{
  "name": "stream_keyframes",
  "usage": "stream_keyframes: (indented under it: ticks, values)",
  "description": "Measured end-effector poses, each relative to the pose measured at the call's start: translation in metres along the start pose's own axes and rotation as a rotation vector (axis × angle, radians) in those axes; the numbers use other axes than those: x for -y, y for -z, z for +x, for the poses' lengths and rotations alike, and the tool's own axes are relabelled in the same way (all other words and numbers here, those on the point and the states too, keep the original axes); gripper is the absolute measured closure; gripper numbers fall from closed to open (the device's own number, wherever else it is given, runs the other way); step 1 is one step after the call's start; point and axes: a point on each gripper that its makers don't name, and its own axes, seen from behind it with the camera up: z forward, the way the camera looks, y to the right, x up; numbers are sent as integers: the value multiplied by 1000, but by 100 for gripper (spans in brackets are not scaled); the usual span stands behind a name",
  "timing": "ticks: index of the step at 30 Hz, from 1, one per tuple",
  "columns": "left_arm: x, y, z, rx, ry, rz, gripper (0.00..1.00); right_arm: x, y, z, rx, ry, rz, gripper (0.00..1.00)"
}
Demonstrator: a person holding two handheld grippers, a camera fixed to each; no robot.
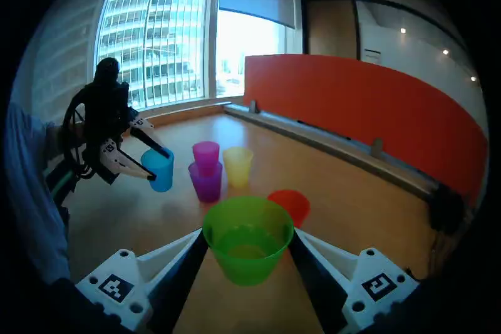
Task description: Pour water
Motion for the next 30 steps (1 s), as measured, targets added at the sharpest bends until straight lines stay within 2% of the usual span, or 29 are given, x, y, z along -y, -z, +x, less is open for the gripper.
stream_keyframes:
  ticks: [9, 30]
  values:
    - [3, -13, -11, 31, 19, -3, 11, -1, -2, -2, 3, -3, -3, 9]
    - [2, -16, -24, 35, 64, -26, 10, -3, -5, -10, 20, 3, -8, 9]
